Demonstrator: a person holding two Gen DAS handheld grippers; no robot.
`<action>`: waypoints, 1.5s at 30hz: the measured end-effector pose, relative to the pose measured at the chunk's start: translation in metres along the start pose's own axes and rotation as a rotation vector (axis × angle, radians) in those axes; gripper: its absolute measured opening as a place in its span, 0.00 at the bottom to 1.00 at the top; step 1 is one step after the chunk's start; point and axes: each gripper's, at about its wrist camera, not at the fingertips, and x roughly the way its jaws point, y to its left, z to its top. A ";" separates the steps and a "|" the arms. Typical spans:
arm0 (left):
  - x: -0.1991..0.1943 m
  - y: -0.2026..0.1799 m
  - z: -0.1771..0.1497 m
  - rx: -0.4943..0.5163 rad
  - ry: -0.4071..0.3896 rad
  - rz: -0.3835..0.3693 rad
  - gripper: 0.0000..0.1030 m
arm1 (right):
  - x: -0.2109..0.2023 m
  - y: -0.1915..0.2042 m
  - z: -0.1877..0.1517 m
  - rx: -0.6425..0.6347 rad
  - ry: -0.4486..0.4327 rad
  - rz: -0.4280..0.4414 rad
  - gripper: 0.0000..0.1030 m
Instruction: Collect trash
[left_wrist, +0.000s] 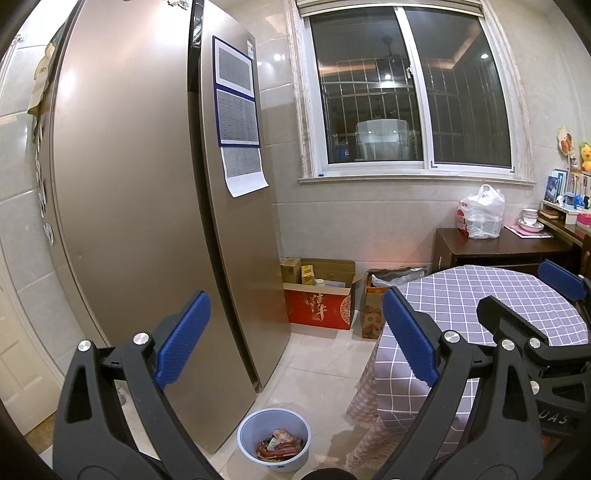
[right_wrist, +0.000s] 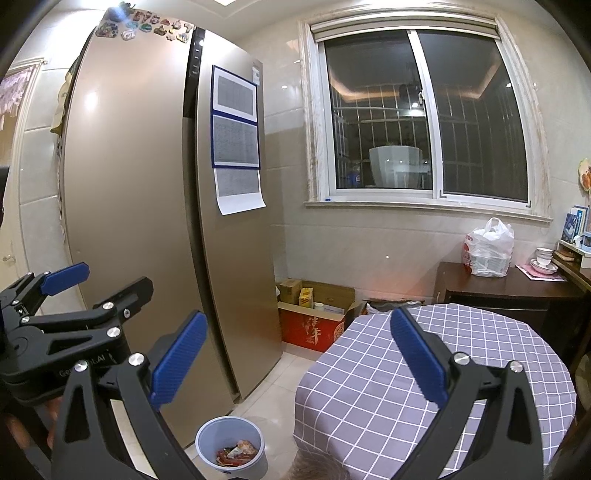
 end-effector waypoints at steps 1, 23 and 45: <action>0.000 -0.001 0.000 0.001 -0.001 0.000 0.90 | 0.000 0.001 -0.001 0.000 0.000 0.001 0.95; 0.005 0.009 -0.004 0.007 0.010 -0.003 0.90 | 0.004 0.001 -0.004 0.011 0.015 0.012 0.95; 0.008 0.038 -0.013 0.024 0.030 -0.004 0.90 | 0.010 -0.004 -0.004 0.026 0.050 0.037 0.95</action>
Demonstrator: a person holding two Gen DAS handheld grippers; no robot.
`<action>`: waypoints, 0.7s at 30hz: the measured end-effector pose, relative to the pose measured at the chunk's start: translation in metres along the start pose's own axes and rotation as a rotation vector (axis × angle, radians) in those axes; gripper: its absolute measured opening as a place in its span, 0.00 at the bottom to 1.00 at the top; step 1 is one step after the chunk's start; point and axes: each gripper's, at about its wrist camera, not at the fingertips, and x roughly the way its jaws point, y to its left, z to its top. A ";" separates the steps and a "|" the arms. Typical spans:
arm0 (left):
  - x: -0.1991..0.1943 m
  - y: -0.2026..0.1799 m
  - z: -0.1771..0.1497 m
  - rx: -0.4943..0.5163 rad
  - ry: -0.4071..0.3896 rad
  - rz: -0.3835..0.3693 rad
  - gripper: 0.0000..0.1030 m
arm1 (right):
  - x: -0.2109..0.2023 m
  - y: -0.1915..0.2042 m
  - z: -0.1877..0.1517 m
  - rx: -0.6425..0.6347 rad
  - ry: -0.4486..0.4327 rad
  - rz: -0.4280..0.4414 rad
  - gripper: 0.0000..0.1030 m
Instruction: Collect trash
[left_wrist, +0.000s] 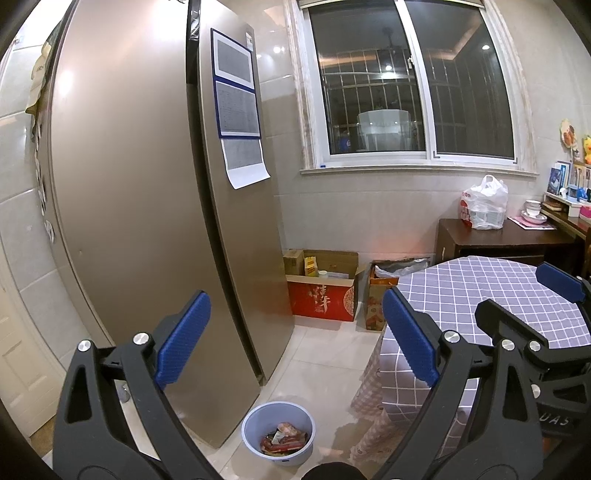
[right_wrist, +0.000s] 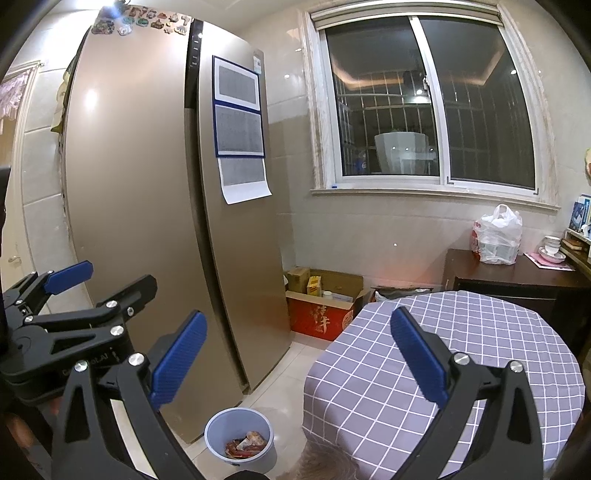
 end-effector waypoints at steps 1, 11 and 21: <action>0.001 0.000 0.001 0.001 0.001 0.000 0.90 | 0.000 0.000 0.000 0.001 0.001 0.002 0.95; 0.007 0.000 0.006 0.007 0.010 0.000 0.90 | 0.001 -0.003 -0.001 0.006 0.008 0.013 0.95; 0.022 -0.013 0.006 0.021 0.056 -0.010 0.90 | 0.014 -0.017 -0.007 0.039 0.036 0.031 0.95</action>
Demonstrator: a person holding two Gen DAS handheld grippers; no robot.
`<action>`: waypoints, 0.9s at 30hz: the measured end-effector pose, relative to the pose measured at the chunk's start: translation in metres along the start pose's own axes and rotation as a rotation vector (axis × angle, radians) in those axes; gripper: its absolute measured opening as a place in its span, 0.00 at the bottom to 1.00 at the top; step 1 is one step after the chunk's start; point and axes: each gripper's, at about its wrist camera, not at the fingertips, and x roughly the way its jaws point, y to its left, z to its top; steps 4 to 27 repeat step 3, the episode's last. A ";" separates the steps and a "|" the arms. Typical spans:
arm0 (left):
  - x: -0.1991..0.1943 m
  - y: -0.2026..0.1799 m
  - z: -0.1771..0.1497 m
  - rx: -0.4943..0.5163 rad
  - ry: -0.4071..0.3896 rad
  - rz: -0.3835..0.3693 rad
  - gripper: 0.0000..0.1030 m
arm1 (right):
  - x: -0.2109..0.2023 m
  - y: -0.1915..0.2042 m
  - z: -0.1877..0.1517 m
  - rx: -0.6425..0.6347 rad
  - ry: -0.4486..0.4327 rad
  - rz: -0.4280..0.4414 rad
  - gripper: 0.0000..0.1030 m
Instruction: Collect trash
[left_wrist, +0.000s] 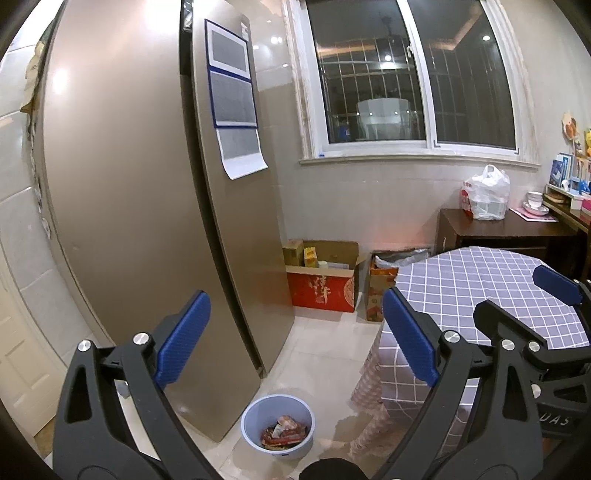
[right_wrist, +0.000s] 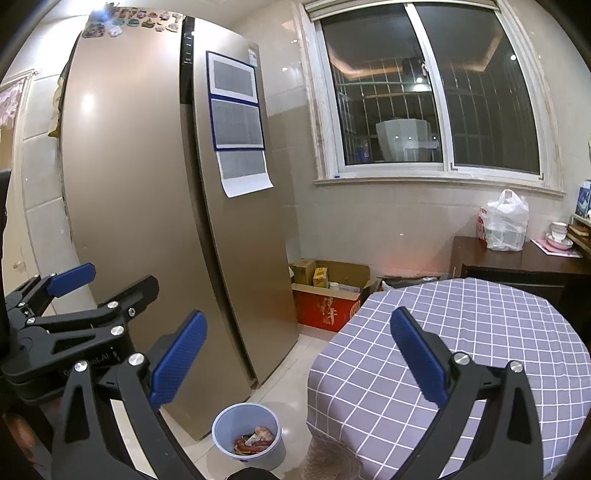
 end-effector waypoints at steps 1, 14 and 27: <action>0.005 -0.002 0.000 0.003 0.010 -0.006 0.90 | 0.002 -0.003 -0.001 0.006 0.005 -0.001 0.95; 0.015 -0.013 -0.001 0.017 0.036 -0.021 0.90 | 0.006 -0.013 -0.004 0.020 0.020 -0.010 0.95; 0.015 -0.013 -0.001 0.017 0.036 -0.021 0.90 | 0.006 -0.013 -0.004 0.020 0.020 -0.010 0.95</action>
